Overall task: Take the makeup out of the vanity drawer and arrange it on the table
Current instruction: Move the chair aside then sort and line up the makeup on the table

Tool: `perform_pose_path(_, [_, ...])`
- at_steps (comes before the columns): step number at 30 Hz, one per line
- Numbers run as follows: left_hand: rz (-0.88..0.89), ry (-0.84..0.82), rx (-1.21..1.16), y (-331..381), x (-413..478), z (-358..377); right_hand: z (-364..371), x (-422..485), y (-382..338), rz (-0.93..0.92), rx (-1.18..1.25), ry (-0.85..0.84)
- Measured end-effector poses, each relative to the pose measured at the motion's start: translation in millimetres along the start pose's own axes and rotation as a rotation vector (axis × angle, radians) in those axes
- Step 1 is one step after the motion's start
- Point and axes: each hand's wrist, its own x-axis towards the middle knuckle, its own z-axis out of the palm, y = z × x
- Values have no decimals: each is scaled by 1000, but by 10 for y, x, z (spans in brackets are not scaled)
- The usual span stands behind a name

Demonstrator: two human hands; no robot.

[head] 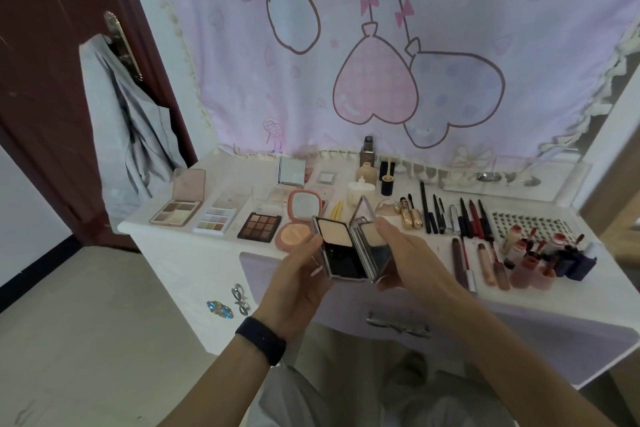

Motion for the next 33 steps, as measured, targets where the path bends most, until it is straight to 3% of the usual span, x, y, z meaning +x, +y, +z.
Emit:
perform_pose_path(4, [-30, -49, 28, 115, -5, -87, -37, 37, 26, 112, 164, 47])
perform_pose_path(9, [6, -50, 394, 332, -20, -86, 25, 48, 50, 167, 245, 18])
perform_pose_path(16, [201, -207, 1678, 579, 22, 17, 206, 19, -19, 12, 175, -111])
perform_pose_path(19, [315, -126, 1972, 586, 49, 5, 273, 32, -59, 3, 163, -64])
perform_pose_path(27, [577, 54, 2213, 692, 61, -36, 454, 135, -166, -71, 113, -122])
perform_pose_path(33, [602, 111, 1909, 919, 177, -96, 510, 328, -468, -131, 13, -188])
